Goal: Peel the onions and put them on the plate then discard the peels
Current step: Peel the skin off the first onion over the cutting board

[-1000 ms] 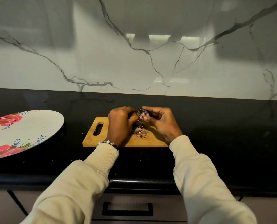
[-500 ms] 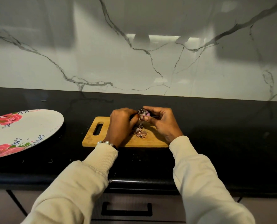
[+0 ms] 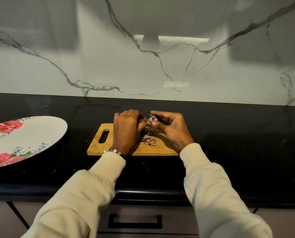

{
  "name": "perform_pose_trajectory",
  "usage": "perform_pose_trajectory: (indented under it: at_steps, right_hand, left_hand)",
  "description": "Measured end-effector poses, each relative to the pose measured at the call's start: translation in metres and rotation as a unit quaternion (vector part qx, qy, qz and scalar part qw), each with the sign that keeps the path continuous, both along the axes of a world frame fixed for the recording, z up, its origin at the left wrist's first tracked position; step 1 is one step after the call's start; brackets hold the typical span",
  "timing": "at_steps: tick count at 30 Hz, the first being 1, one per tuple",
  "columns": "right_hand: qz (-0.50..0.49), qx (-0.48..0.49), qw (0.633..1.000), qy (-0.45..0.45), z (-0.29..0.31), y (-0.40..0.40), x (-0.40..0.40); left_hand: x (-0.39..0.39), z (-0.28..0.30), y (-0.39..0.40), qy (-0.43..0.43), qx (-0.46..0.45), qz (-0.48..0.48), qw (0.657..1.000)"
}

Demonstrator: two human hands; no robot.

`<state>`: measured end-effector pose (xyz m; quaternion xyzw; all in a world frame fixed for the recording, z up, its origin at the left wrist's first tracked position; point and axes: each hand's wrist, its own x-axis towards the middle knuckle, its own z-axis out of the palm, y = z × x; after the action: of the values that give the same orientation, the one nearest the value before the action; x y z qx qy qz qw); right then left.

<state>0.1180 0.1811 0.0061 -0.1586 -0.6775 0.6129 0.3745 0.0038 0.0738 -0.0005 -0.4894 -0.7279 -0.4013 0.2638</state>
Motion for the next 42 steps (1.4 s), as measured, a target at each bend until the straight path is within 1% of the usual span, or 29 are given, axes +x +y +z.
perform_pose_trajectory:
  at_steps: [3,5,10,14,16,20,25,30,33,36,40,42]
  right_hand:
    - [0.018,-0.050,0.999,0.012,0.001,-0.002,0.001]
    - [0.024,-0.064,0.998,0.018,0.003,-0.003,0.003]
    - [0.007,-0.043,0.999,0.021,0.007,-0.001,0.005]
    - [0.003,-0.048,0.998,0.033,0.007,0.001,0.006]
    - [0.000,-0.045,0.998,0.034,0.006,0.003,0.006]
    - [0.003,-0.050,0.998,0.033,0.008,0.002,0.006]
    - [-0.001,-0.035,0.999,0.029,0.006,0.002,0.006]
    - [-0.003,-0.012,1.000,0.024,0.005,0.002,0.006]
    - [-0.003,-0.001,1.000,0.017,0.005,0.002,0.007]
    - [-0.001,0.008,1.000,0.007,0.003,0.001,0.004]
    - [-0.004,0.036,0.999,-0.001,0.004,-0.003,0.004]
    - [-0.001,0.038,0.999,0.000,0.004,-0.005,0.003]
  left_hand:
    - [0.000,0.004,0.000,-0.032,-0.011,-0.010,0.999]
    - [-0.001,0.006,0.000,-0.056,-0.016,-0.013,0.998]
    - [-0.002,0.008,-0.001,-0.088,-0.019,-0.004,0.996]
    - [-0.004,0.006,0.000,-0.109,0.014,-0.018,0.994]
    - [-0.007,0.004,0.000,-0.110,0.034,-0.038,0.993]
    - [-0.005,0.004,-0.001,-0.072,0.055,-0.088,0.992]
    - [-0.003,0.006,-0.001,-0.087,0.057,-0.097,0.990]
    - [0.000,0.008,-0.002,-0.169,0.043,-0.123,0.977]
    - [0.001,0.007,-0.001,-0.246,0.041,-0.138,0.958]
    - [0.002,0.005,-0.001,-0.314,0.059,-0.146,0.936]
    - [0.006,0.006,0.000,-0.355,0.086,-0.144,0.920]
    - [0.006,0.007,0.000,-0.383,0.107,-0.147,0.906]
